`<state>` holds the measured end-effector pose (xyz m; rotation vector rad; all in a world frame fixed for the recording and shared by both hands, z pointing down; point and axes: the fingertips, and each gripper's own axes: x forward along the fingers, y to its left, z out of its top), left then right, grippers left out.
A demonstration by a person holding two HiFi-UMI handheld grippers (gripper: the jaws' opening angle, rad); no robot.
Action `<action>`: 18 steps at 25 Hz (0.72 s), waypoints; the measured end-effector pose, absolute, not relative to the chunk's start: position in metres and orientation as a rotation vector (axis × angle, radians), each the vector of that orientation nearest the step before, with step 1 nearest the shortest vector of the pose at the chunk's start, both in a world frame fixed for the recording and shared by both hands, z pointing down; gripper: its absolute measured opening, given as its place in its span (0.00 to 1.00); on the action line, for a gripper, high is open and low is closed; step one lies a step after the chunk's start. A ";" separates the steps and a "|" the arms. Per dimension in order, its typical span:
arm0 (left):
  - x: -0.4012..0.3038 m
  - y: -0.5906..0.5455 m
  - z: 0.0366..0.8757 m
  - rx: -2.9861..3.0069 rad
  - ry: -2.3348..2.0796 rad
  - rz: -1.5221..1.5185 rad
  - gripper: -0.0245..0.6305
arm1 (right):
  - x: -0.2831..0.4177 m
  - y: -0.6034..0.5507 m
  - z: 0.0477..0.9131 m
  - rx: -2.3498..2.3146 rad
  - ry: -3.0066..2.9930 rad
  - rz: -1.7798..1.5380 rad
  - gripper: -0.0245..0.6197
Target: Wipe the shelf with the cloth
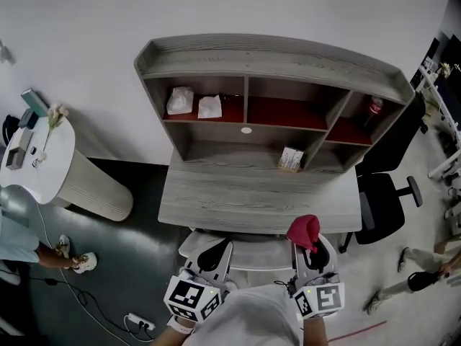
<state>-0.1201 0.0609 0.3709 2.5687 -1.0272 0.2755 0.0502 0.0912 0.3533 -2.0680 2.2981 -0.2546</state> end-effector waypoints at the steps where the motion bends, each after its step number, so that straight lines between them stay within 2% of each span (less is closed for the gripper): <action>1: -0.113 0.054 0.370 2.571 -1.034 0.281 0.05 | 0.060 0.083 0.352 -2.063 2.296 -0.250 0.28; 8: -0.071 0.015 0.360 2.586 -1.106 0.296 0.05 | 0.105 0.036 0.355 -1.982 2.341 -0.274 0.28; 18: -0.037 -0.016 0.360 2.581 -1.143 0.291 0.05 | 0.125 0.000 0.365 -1.920 2.427 -0.298 0.28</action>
